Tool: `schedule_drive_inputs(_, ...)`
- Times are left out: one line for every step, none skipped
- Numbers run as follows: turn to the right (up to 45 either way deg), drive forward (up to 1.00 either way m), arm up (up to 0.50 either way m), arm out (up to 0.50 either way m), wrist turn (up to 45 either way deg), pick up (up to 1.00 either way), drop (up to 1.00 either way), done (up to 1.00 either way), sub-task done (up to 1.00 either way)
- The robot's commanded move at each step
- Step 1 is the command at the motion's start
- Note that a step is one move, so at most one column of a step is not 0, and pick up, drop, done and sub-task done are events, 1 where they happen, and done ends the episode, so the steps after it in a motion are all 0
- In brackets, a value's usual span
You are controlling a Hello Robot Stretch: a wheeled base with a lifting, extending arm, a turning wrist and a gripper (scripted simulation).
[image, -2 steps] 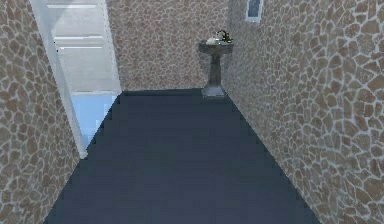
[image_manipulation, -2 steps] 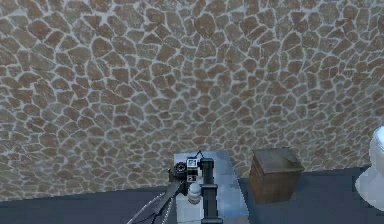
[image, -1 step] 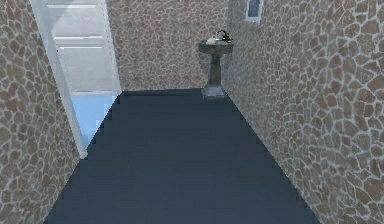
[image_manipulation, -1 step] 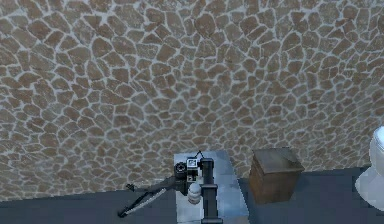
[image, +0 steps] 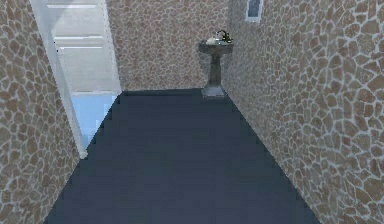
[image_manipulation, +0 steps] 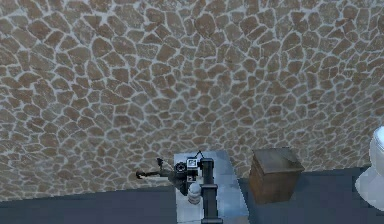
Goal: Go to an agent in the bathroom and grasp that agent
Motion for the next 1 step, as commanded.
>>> schedule_drive_inputs(0.0,0.00,0.00,0.00,45.0,0.00,0.00,0.00,0.00)
